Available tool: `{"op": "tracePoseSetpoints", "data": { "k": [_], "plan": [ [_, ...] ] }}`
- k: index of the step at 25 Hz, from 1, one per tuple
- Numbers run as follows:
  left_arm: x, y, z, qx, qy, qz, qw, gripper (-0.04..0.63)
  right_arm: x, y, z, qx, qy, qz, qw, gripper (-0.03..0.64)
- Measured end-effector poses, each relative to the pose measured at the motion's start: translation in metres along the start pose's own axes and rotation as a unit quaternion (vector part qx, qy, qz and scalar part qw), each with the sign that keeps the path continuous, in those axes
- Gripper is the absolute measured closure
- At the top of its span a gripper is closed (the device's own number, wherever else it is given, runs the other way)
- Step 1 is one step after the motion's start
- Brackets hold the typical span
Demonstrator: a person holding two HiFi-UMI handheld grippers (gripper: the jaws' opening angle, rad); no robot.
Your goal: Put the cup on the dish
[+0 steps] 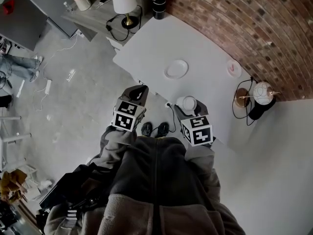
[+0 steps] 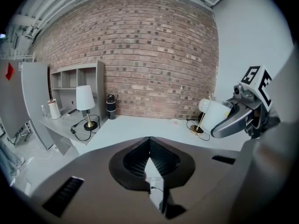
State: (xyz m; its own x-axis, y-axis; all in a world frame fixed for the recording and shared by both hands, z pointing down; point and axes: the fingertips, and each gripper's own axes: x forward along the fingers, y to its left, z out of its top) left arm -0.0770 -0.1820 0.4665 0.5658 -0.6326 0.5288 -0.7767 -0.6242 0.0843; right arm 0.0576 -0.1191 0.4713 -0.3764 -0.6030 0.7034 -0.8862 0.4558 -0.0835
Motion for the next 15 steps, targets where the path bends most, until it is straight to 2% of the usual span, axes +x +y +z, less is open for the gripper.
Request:
{"op": "tracePoseSetpoints", "data": {
  "k": [15],
  "plan": [
    [0.044, -0.003, -0.029, -0.015, 0.036, 0.004, 0.9992, 0.589, 0.037, -0.034, -0.01, -0.002, 0.011, 0.016, 1.0, 0.367]
  ]
}}
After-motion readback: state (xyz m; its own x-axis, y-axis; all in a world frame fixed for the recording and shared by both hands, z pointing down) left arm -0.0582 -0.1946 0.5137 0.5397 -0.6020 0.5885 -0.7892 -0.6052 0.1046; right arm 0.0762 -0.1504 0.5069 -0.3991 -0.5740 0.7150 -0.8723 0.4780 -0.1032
